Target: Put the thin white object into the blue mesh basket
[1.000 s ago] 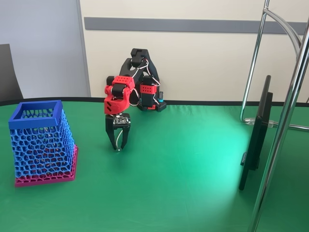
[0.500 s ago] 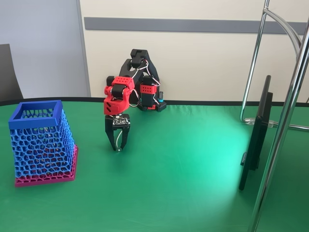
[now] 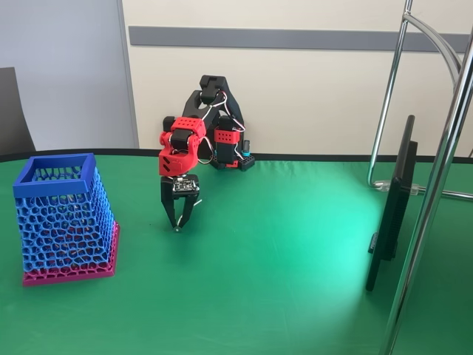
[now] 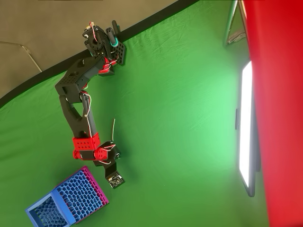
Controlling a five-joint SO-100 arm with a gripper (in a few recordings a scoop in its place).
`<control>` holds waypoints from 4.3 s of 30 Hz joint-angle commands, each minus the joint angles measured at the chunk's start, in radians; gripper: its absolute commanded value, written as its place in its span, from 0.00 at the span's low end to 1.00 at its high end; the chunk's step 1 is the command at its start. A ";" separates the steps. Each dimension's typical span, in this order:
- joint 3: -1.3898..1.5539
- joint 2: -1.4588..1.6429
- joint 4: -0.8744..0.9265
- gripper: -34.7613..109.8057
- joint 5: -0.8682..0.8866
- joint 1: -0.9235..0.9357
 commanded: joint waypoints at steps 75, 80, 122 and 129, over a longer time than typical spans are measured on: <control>-0.767 0.290 0.003 0.26 0.252 0.081; -0.927 0.209 0.003 0.27 0.244 0.120; -1.457 -0.265 -0.466 0.27 0.081 0.282; -1.335 -0.250 -0.549 0.27 0.084 0.282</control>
